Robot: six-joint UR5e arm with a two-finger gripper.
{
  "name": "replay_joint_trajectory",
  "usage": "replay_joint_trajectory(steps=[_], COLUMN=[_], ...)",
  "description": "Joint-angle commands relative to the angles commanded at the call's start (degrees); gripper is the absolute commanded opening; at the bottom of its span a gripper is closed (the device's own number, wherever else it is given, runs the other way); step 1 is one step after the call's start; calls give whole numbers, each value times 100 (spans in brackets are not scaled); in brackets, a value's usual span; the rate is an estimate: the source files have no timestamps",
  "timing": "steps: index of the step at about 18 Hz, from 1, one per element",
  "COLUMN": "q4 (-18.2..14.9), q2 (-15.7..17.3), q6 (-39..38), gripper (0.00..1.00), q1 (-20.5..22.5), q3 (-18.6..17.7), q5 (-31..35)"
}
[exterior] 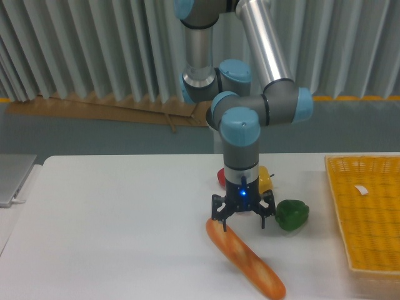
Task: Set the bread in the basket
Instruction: 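Lower the open gripper over the orange bread loaf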
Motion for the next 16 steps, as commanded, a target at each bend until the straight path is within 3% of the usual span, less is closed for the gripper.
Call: replay_joint_trajectory(steps=[4, 7, 16], q4=[35, 281, 308], q2=[-79, -149, -281], q6=[-114, -464, -782], gripper=[100, 100, 100], q1=[9, 35, 35], q3=[0, 0, 9], q5=[9, 9, 9])
